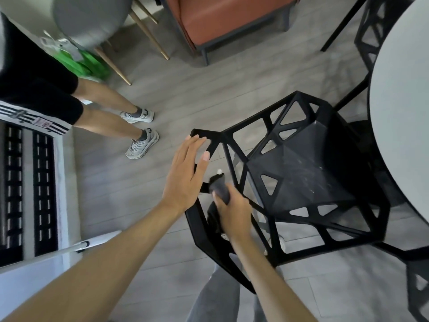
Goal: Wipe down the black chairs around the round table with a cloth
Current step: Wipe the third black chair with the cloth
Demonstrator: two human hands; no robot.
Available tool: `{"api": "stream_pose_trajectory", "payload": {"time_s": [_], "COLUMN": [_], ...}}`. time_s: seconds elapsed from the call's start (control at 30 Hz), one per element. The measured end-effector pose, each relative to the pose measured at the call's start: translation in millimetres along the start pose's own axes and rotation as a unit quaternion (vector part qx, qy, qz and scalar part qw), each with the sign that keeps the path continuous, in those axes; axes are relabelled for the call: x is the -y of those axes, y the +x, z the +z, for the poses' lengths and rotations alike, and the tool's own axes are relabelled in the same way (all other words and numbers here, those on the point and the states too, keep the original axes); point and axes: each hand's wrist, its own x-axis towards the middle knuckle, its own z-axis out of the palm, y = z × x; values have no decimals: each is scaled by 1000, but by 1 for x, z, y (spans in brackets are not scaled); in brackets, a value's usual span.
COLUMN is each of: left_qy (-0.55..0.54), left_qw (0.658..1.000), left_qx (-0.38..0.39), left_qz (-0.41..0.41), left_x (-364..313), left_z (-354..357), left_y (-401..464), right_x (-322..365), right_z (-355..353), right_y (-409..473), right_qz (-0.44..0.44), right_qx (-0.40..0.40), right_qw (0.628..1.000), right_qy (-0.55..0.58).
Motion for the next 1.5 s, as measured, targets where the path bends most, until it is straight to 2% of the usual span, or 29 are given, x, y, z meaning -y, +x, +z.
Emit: {"api": "stream_pose_trajectory", "payload": {"time_s": [0.1,0.2,0.4,0.57,0.67,0.8,0.87,1.0,1.13,1.3,1.4,1.5], "left_qy": [-8,-5,-14,4,17,27,32,38,46,34,38,46], "left_qw": [1000,1000,1000,1000,1000,1000,999,999,999,999,999,999], "left_qx": [-2,-1,0,3,5,1,-2,4,2,3,3,-3], "left_qz": [6,4,-5,-10,-4,3,5,8,11,2,3,5], "left_x": [3,4,3,3,2,1,0,0,2,1,0,-2], "left_z": [0,0,0,0,0,0,0,0,0,-1,-1,-1], "left_y": [0,-1,-1,-1,-1,-1,0,-1,-1,-1,-1,-1], "right_x": [30,15,-73,-107,-132,-166,-168,-139,-113,-133,-151,-155], "right_z": [5,2,-29,-45,-70,-105,-100,-52,-19,-56,-98,-120], "right_y": [-20,-14,48,59,27,-24,-35,1,46,13,-28,-77], "right_qz": [-72,-117,-27,-47,-54,-29,-41,-44,7,7,1,-13], "right_qx": [-15,5,51,115,152,175,146,81,50,120,166,176], "right_qw": [996,993,984,980,976,964,965,985,994,983,965,956], "right_qy": [58,11,-168,-158,-144,-200,-213,-143,-100,-136,-202,-233]}}
